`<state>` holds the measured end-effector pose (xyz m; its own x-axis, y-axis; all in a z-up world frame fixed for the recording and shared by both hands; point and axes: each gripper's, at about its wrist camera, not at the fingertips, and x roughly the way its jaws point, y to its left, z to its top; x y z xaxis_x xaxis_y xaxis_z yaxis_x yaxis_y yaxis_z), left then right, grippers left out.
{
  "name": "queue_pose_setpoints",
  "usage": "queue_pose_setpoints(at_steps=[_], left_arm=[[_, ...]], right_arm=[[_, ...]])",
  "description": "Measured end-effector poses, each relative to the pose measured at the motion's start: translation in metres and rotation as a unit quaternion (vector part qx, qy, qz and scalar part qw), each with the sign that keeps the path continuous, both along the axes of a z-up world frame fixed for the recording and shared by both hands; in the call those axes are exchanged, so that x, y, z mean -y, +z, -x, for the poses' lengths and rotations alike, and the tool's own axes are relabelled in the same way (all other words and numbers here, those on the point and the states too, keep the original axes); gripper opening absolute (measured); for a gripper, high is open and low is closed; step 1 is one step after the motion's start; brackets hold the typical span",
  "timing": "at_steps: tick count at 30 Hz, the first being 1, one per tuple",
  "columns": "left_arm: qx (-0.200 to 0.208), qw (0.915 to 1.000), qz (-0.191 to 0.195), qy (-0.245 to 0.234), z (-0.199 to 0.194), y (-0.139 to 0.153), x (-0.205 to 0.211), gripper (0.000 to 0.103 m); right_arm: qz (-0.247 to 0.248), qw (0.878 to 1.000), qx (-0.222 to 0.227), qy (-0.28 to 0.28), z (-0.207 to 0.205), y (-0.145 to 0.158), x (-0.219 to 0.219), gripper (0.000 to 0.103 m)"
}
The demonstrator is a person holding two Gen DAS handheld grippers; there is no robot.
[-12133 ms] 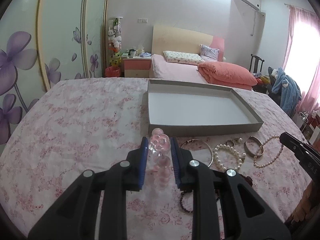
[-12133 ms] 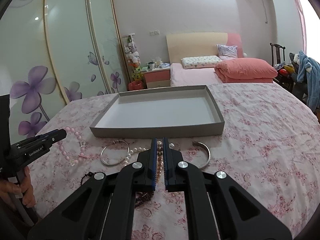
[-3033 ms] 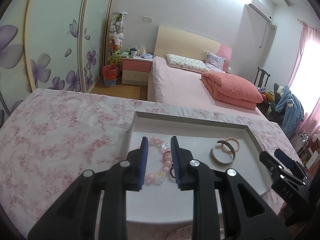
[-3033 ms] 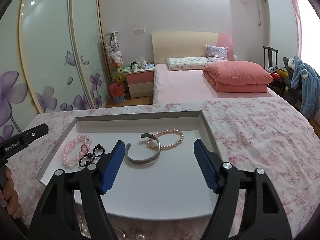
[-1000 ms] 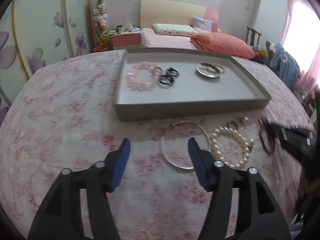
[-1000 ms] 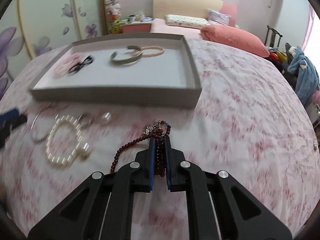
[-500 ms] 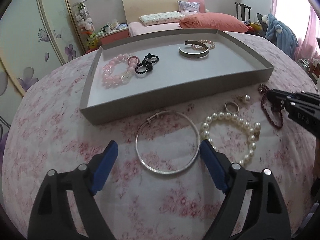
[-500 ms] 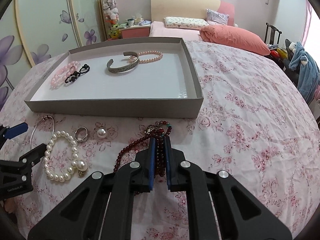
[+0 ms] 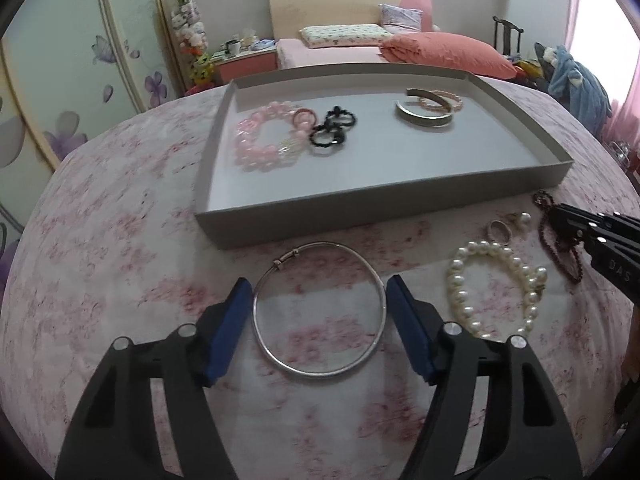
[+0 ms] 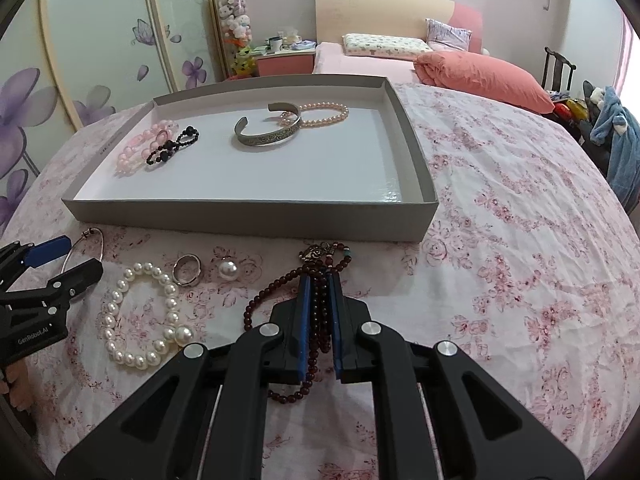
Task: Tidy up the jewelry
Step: 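Lift the red bead strand with the right gripper while the left gripper grasps the silver hoop bangle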
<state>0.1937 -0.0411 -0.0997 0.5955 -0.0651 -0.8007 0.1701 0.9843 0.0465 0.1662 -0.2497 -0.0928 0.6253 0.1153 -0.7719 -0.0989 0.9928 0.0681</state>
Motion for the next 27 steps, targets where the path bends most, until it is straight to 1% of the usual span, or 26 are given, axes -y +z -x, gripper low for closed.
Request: queue_pose_setpoints(at_steps=[2,3,8,13,15,23,27], left_arm=[[0.0,1.0,0.002,0.006,-0.001,-0.001,-0.002,0.075],[0.001,1.0,0.004,0.009,-0.002,-0.002,-0.003,0.076],[-0.001,0.9998,0.014,0.01,-0.001,-0.003,-0.004,0.077],[-0.001,0.9998,0.017,0.008,-0.001,-0.003,-0.005,0.074],[0.0,0.9998,0.018,0.006,-0.001,-0.002,-0.004,0.068],[0.004,0.9998,0.016,0.012,0.003,0.0,-0.005,0.068],[0.019,0.9994,0.019,0.022,0.012,0.006,-0.013,0.068]], right_arm=[[-0.002,1.0,0.0,0.0,0.0,0.0,0.0,0.01],[-0.004,1.0,-0.001,0.0,0.0,0.0,0.0,0.01],[-0.009,1.0,-0.001,0.0,-0.001,0.0,0.001,0.011],[-0.014,1.0,-0.002,0.0,-0.001,-0.001,0.002,0.011],[-0.015,1.0,-0.002,-0.001,-0.002,-0.001,0.002,0.011],[-0.03,1.0,0.001,-0.004,0.0,0.0,0.005,0.009],[-0.047,0.999,0.024,-0.004,0.01,0.009,0.007,0.009]])
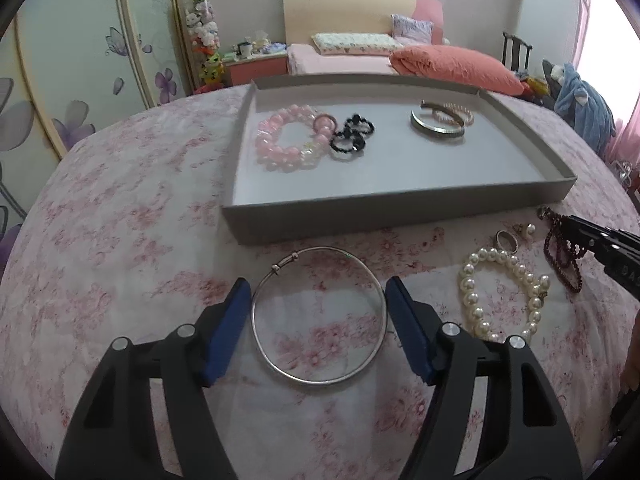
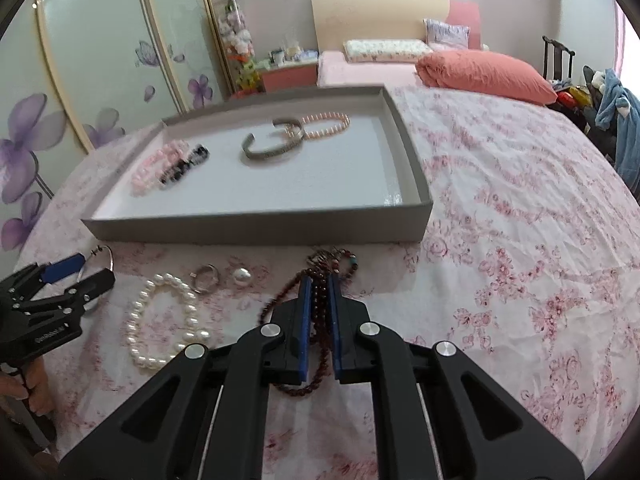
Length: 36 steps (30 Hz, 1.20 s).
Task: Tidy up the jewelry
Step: 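Lift the red bead strand with the right gripper while the left gripper grasps the silver hoop bangle, then carry the red strand and silver hoop into the grey tray and open both grippers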
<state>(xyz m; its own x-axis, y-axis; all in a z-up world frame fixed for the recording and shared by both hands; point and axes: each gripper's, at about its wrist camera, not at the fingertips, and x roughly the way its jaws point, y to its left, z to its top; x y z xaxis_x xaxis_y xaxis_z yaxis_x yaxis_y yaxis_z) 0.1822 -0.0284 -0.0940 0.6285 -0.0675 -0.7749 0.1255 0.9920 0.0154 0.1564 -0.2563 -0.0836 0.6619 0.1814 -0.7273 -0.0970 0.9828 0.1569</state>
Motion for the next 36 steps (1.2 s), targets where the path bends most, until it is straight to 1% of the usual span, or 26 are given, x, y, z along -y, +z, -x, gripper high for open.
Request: queue_pose_setpoints(at_steps=[6,10,19,20,24,30,36], left_arm=[[0.049,0.9986,0.016,0.015,0.02,0.021,-0.01,0.068],[0.084,0.996,0.021,0.023,0.035,0.036,-0.013,0.068],[0.165,0.9854,0.014,0.039,0.064,0.07,-0.013,0.068],[0.174,0.9839,0.011,0.04,0.067,0.073,-0.012,0.068],[0.199,0.9792,0.005,0.04,0.075,0.083,-0.006,0.068],[0.221,0.9743,0.004,0.043,0.081,0.093,-0.001,0.068],[0.248,0.9677,-0.003,0.047,0.083,0.102,0.006,0.068]], right_arm=[[-0.017,0.999,0.048,0.005,0.019,0.027,-0.004,0.007],[-0.022,0.997,0.077,0.01,0.031,0.041,-0.011,0.007],[-0.033,0.988,0.148,0.013,0.054,0.08,-0.015,0.007],[-0.033,0.987,0.156,0.014,0.057,0.084,-0.017,0.005],[-0.033,0.982,0.187,0.018,0.067,0.096,-0.021,0.005],[-0.02,0.973,0.229,0.023,0.076,0.112,-0.029,0.005],[-0.011,0.96,0.279,0.013,0.084,0.127,-0.034,0.005]])
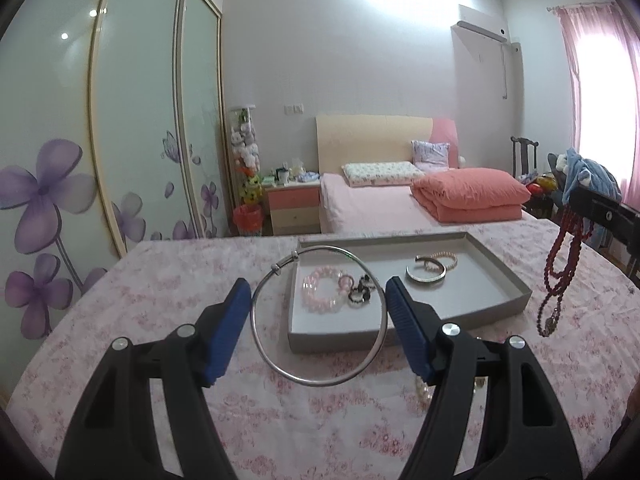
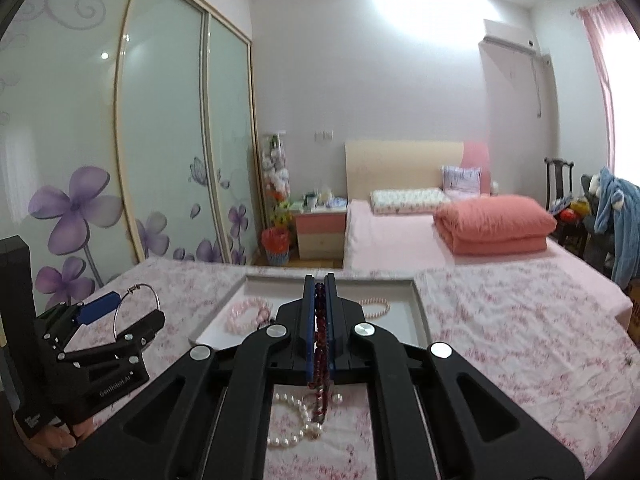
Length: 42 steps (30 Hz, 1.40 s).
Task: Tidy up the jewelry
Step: 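Carry the red strand and silver hoop into the grey tray and open both grippers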
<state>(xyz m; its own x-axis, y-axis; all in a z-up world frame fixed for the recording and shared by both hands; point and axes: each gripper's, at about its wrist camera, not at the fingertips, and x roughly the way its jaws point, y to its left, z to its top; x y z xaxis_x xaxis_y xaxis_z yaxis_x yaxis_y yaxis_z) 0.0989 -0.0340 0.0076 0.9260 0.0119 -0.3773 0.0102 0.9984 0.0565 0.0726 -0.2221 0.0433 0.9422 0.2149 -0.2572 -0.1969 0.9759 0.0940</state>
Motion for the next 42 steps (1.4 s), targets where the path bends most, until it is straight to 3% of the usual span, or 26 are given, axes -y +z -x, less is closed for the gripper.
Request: queue_pose_setpoints(at_steps=[8,21,27,33,42], left_arm=[[0.029,0.9996,-0.007,0.0,0.001,0.013,0.01,0.068],[0.024,0.9997,-0.002,-0.007,-0.041,0.023,0.02,0.068],[0.007,0.9999,0.0,-0.015,-0.087,0.013,0.027,0.068],[-0.036,0.9992,0.002,-0.016,-0.135,-0.013,0.033,0.068],[-0.095,0.9947,0.015,-0.037,-0.18,-0.044,0.037,0.07]], right_arm=[[0.008,0.999,0.037,-0.01,-0.002,0.01,-0.003,0.005],[-0.014,1.0,0.024,-0.01,-0.042,0.008,-0.002,0.005],[-0.04,0.999,-0.007,-0.01,-0.09,-0.004,0.002,0.005],[-0.049,0.997,-0.065,-0.01,-0.14,-0.035,0.0,0.005],[-0.066,0.989,-0.133,-0.01,-0.175,-0.063,0.006,0.008]])
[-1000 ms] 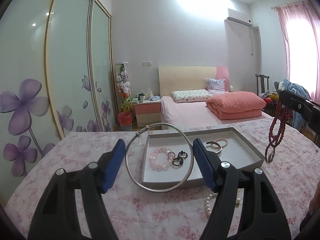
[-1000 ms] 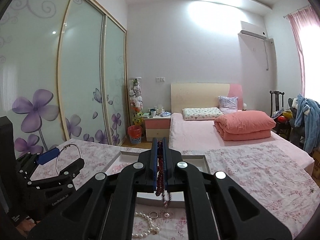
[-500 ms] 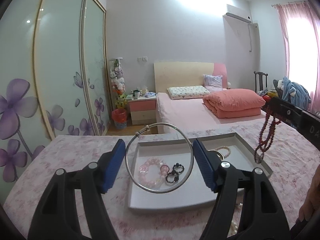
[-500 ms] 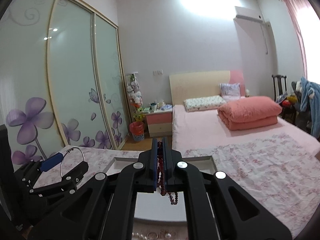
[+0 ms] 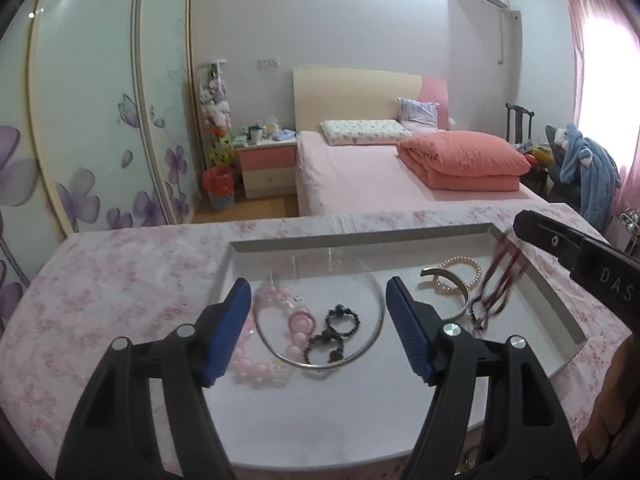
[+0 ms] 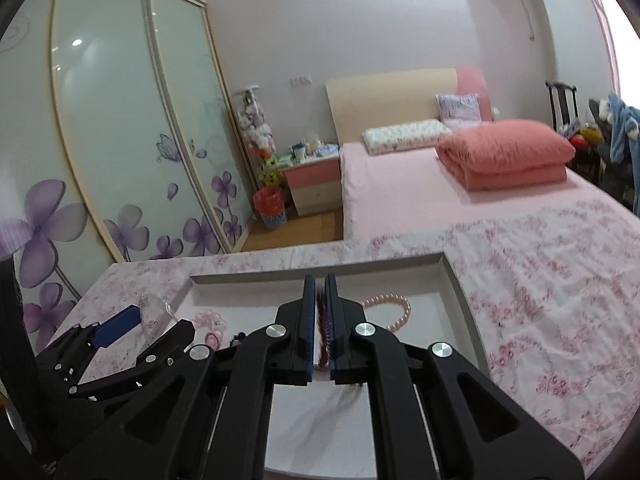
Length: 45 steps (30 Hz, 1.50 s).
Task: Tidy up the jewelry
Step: 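Carry the red strand and silver hoop into the grey tray and open both grippers, then move the right gripper to a pearl stud earring while the left gripper approaches the white pearl bracelet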
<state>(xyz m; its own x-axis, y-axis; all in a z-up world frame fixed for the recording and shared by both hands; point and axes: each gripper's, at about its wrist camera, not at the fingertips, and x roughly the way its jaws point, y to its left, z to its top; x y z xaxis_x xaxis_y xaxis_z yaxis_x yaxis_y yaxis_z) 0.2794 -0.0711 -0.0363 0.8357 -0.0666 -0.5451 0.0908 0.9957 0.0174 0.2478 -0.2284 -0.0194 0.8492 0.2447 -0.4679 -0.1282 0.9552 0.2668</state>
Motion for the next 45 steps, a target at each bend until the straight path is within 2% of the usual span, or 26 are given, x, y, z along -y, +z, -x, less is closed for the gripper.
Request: queue_pose_setpoints(at_steps=[1,3,5,18,24,27,31,37,41,43,44,45], left_arm=[[-0.002,1.0,0.002,-0.001,-0.002,-0.001,-0.001,0.071],[-0.001,1.0,0.004,0.0,-0.003,-0.001,-0.003,0.073],[-0.001,1.0,0.007,0.006,-0.003,0.0,-0.008,0.073],[0.011,0.998,0.018,0.06,0.04,0.019,-0.047,0.073],[0.006,0.9981,0.025,0.056,0.067,0.022,-0.053,0.073],[-0.006,0.9988,0.031,0.037,0.082,0.017,-0.049,0.073],[-0.05,0.9979,0.036,-0.02,0.103,-0.003,-0.034,0.072],[-0.127,0.9861,0.028,-0.104,0.116,-0.039,0.002,0.062],[-0.145,0.9823,-0.006,-0.119,0.116,-0.05,0.022,0.061],[-0.15,0.9816,-0.02,-0.116,0.115,-0.055,0.027,0.054],[-0.157,0.9808,-0.034,-0.111,0.113,-0.059,0.03,0.046],[-0.162,0.9801,-0.042,-0.107,0.112,-0.062,0.03,0.043]], right_arm=[[-0.001,1.0,-0.003,-0.001,0.0,-0.001,0.001,0.011],[-0.002,1.0,-0.003,-0.008,0.002,-0.002,0.004,0.035],[-0.004,1.0,0.003,-0.016,0.007,-0.001,0.009,0.041],[-0.007,1.0,0.009,-0.024,0.036,0.009,0.023,0.041],[-0.005,1.0,0.009,-0.022,0.058,0.013,0.027,0.041],[0.0,1.0,0.005,-0.018,0.071,0.012,0.029,0.041],[0.012,1.0,-0.012,-0.012,0.092,0.003,0.032,0.041],[0.007,0.999,-0.049,-0.014,0.112,-0.018,0.042,0.041],[0.006,0.998,-0.066,-0.013,0.118,-0.028,0.043,0.041],[0.005,0.997,-0.074,-0.011,0.117,-0.032,0.041,0.041],[0.004,0.997,-0.076,-0.01,0.117,-0.034,0.041,0.041],[0.004,0.997,-0.079,-0.008,0.116,-0.035,0.039,0.041]])
